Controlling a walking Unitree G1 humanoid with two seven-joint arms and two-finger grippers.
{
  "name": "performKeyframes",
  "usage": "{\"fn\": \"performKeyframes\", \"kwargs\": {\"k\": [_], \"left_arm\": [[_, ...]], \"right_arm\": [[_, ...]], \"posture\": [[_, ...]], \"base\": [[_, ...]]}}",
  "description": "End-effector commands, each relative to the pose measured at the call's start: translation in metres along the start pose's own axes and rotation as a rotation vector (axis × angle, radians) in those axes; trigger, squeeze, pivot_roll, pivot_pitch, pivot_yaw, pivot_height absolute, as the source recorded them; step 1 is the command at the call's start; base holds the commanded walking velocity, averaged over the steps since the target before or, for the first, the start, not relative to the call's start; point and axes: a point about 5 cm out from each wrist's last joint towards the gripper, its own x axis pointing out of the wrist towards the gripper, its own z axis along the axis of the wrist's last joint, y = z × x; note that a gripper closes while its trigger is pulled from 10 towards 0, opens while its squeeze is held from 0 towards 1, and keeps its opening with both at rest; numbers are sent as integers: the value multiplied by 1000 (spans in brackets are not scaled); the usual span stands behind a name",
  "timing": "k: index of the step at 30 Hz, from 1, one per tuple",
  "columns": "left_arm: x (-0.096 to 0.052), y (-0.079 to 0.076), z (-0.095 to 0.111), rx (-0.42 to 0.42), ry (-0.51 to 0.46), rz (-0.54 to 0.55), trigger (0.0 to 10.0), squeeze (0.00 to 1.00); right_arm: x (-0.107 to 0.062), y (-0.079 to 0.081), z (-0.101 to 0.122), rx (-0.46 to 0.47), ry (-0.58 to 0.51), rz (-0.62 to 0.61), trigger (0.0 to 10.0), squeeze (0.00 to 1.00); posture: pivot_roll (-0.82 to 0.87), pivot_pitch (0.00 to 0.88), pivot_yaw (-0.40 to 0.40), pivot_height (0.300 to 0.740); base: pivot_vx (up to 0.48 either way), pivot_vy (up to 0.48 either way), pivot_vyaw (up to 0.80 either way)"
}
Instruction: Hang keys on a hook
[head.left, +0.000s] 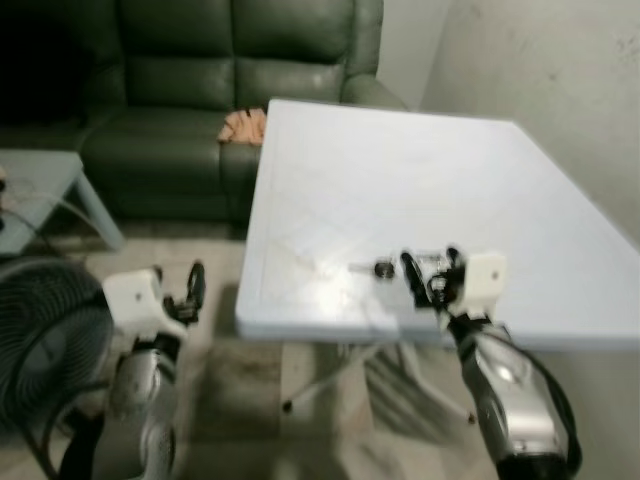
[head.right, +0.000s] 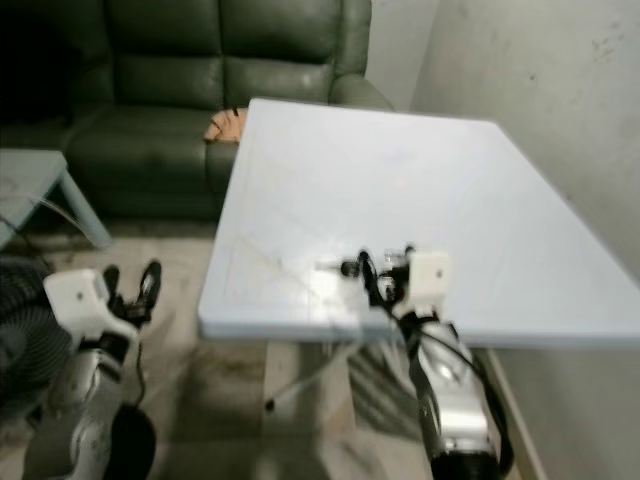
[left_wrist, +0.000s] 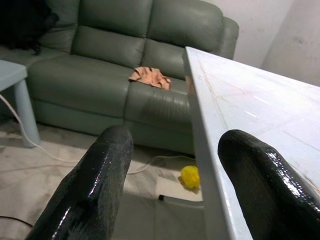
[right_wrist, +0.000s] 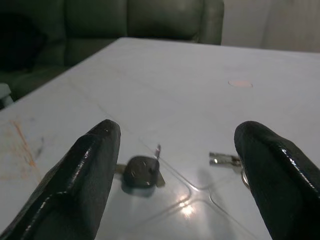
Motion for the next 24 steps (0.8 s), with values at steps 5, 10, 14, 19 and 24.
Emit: {"fn": "performKeyframes", "kwargs": {"k": [5,10,14,19,24], "left_arm": [[-2,-5,-1,26,2,-29,10000,0],[-7,-13,-7,71,15,-80,10000,0],[-11,-22,-12,109,27,-127,10000,0],[-14,-33,-16,132,33,-172,10000,0],[-17,-45,-19,152,32,-225,10000,0]], "right_arm": [[2,-4,-1,-62,48,-18,10000,0],[5,2,-2,-114,75,8,10000,0],[9,8,-2,-157,91,52,10000,0],[14,17,0,-195,111,88,10000,0],[22,35,4,-150,132,149,10000,0]], "posture": [[-21,52,-51,740],[-19,52,-51,740],[-13,53,-53,740],[-11,52,-57,740],[-6,52,-63,740]], "base": [[0,0,0],[0,0,0],[0,0,0],[0,0,0],[0,0,0]]}}
